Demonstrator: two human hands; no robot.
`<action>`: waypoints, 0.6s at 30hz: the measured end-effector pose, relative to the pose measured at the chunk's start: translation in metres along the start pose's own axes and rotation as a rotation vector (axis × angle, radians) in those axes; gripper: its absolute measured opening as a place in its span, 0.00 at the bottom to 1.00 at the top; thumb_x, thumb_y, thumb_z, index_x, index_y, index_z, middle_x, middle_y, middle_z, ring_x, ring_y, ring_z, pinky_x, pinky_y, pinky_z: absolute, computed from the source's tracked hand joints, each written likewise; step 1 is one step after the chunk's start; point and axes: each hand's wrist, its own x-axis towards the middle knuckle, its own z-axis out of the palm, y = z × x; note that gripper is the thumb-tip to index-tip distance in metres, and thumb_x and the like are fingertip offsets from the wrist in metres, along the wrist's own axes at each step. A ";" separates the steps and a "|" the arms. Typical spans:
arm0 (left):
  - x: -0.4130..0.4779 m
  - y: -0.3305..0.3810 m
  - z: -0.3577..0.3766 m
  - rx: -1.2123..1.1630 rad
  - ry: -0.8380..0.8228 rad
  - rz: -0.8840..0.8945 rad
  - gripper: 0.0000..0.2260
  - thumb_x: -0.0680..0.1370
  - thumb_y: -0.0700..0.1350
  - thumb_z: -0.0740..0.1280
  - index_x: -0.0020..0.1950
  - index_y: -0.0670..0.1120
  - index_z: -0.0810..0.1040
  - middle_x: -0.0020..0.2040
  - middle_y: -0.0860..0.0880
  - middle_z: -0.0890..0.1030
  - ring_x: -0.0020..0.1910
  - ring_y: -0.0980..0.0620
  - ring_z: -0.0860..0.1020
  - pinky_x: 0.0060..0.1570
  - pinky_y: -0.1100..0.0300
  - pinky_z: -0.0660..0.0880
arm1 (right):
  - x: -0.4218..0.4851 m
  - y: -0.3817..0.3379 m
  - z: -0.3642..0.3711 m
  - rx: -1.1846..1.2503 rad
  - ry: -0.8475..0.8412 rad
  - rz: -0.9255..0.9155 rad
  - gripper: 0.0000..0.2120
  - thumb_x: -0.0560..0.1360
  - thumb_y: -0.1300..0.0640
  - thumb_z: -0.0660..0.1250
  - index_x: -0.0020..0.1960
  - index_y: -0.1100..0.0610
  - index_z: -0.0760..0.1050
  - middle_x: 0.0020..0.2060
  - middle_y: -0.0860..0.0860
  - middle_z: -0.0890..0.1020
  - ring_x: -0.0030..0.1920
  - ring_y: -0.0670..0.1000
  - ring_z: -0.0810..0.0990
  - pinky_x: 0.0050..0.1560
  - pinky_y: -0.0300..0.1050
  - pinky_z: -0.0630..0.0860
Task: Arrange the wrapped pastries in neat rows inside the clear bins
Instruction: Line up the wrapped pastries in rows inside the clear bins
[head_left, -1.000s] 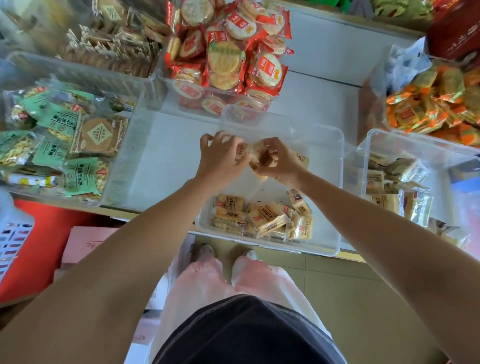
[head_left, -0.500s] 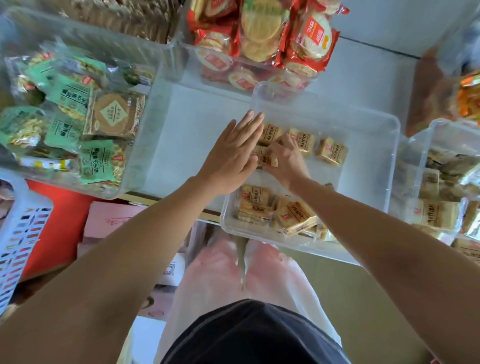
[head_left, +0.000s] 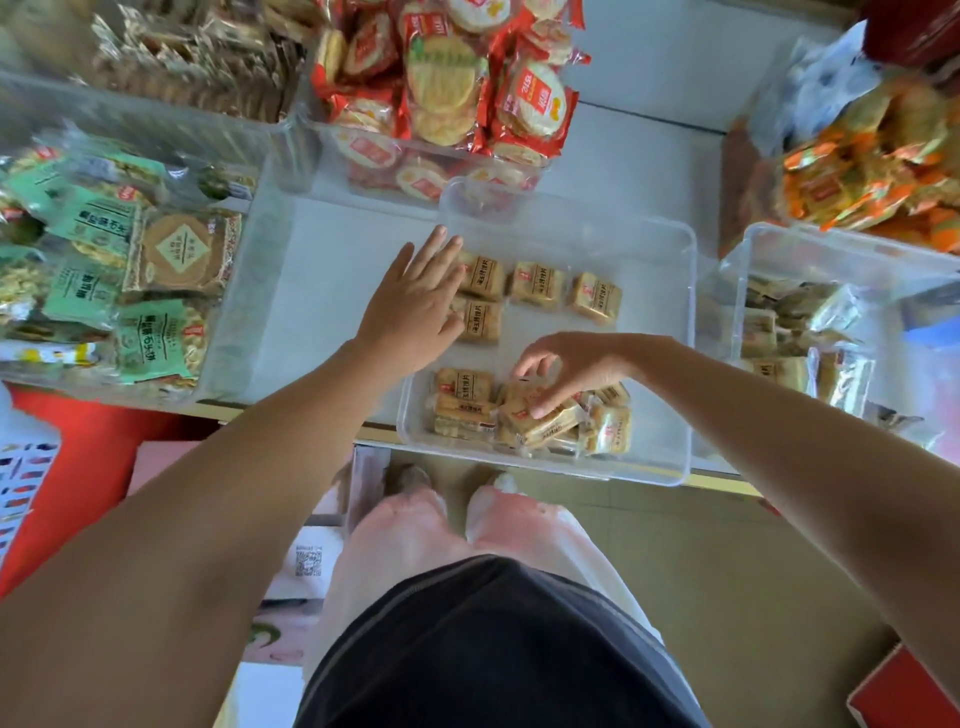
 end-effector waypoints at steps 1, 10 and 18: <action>0.000 0.001 -0.001 0.006 -0.005 -0.007 0.26 0.83 0.53 0.52 0.78 0.43 0.58 0.80 0.45 0.46 0.78 0.47 0.38 0.76 0.47 0.42 | -0.003 0.003 0.005 -0.048 -0.018 0.012 0.33 0.61 0.41 0.77 0.63 0.44 0.72 0.55 0.40 0.72 0.57 0.44 0.72 0.57 0.46 0.69; -0.004 0.008 0.001 -0.058 0.061 -0.017 0.22 0.83 0.50 0.54 0.75 0.43 0.64 0.80 0.44 0.51 0.79 0.45 0.42 0.76 0.47 0.44 | -0.004 0.017 0.002 -0.108 0.547 -0.053 0.28 0.63 0.48 0.77 0.60 0.46 0.72 0.61 0.48 0.68 0.64 0.49 0.61 0.67 0.54 0.59; 0.000 0.000 0.009 -0.140 0.196 0.031 0.19 0.80 0.47 0.56 0.67 0.42 0.75 0.77 0.42 0.62 0.78 0.41 0.54 0.74 0.43 0.55 | 0.048 0.024 0.019 -0.234 0.685 0.106 0.26 0.67 0.61 0.73 0.63 0.49 0.71 0.65 0.52 0.66 0.67 0.55 0.66 0.55 0.48 0.77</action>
